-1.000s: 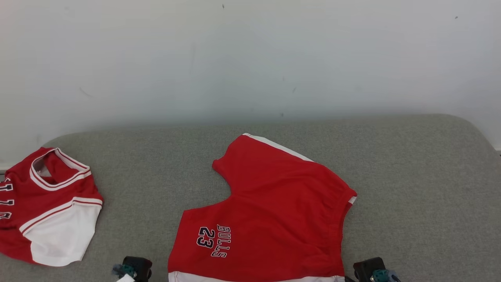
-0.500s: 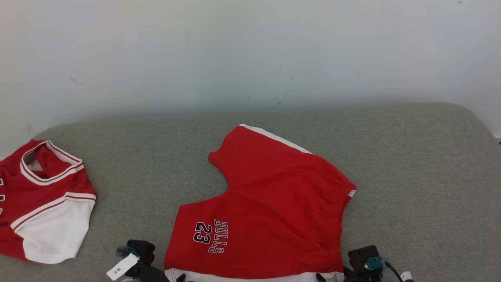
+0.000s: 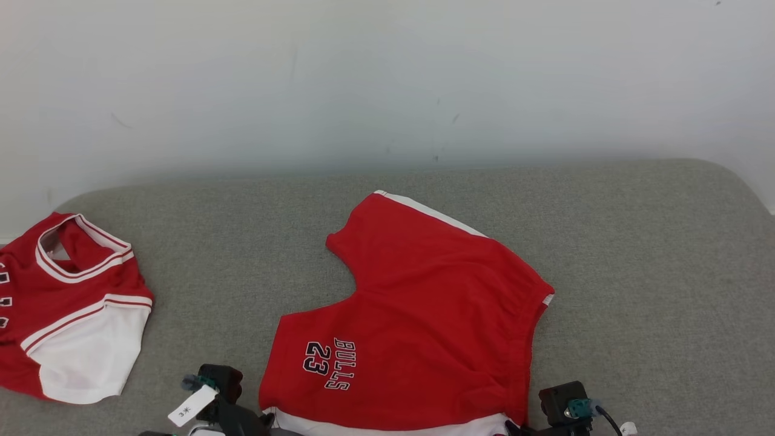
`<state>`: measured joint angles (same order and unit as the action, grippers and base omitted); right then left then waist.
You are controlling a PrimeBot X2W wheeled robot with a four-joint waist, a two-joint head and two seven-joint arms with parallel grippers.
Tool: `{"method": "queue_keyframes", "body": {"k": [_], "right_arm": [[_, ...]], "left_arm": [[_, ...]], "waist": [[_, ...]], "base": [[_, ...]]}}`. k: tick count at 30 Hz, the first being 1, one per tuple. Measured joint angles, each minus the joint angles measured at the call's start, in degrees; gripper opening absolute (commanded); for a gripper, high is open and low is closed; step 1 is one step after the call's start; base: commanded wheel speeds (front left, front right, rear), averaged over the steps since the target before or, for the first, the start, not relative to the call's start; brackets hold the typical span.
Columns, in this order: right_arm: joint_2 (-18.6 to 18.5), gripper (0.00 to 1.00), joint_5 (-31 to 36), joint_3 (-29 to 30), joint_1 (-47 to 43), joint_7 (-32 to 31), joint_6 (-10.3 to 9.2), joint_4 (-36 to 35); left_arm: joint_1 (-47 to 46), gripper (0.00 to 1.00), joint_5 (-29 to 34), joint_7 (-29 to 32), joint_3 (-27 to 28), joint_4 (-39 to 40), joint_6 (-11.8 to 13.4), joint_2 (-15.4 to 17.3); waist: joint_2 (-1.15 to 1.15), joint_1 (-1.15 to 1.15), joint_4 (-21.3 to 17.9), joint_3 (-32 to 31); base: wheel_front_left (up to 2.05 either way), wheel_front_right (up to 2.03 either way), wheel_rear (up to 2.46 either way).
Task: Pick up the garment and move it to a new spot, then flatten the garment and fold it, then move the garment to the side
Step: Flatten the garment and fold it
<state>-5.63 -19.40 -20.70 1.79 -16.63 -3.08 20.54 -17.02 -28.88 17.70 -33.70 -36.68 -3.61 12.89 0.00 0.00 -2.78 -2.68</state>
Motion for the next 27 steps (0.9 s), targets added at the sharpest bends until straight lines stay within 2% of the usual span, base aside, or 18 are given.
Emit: {"method": "queue_keyframes", "body": {"k": [7, 15, 23, 27], "right_arm": [[0.4, 0.0, -3.1, 1.4, 0.0, 1.6, 1.36, -3.2], [0.4, 0.0, -5.3, 2.9, 0.1, 2.6, 2.83, -8.8], [0.7, 0.0, -8.1, 4.3, 5.2, 2.4, 4.11, -11.3], [1.3, 0.0, -9.7, 5.2, 7.4, 2.4, 4.01, -11.8]], "left_arm": [[-0.6, 0.0, -0.6, -1.8, 1.1, 1.1, -0.2, 0.0], [-7.0, 0.0, -0.1, -3.7, 1.8, 6.4, -0.5, 0.1], [-14.5, 0.0, 0.4, -3.6, 3.4, 6.4, 0.5, -0.3], [-17.5, 0.0, 0.6, -3.2, 4.0, 5.4, 0.9, -0.5]], "waist": [[0.0, 0.0, 0.3, -0.1], [0.0, 0.0, 0.1, 0.5], [0.0, 0.0, -1.9, 1.9], [0.0, 0.0, -3.3, 3.3]], "base": [[0.0, 0.0, 0.0], [0.0, 0.0, 0.0], [0.0, 0.0, 0.0], [0.0, 0.0, 0.0]]}}
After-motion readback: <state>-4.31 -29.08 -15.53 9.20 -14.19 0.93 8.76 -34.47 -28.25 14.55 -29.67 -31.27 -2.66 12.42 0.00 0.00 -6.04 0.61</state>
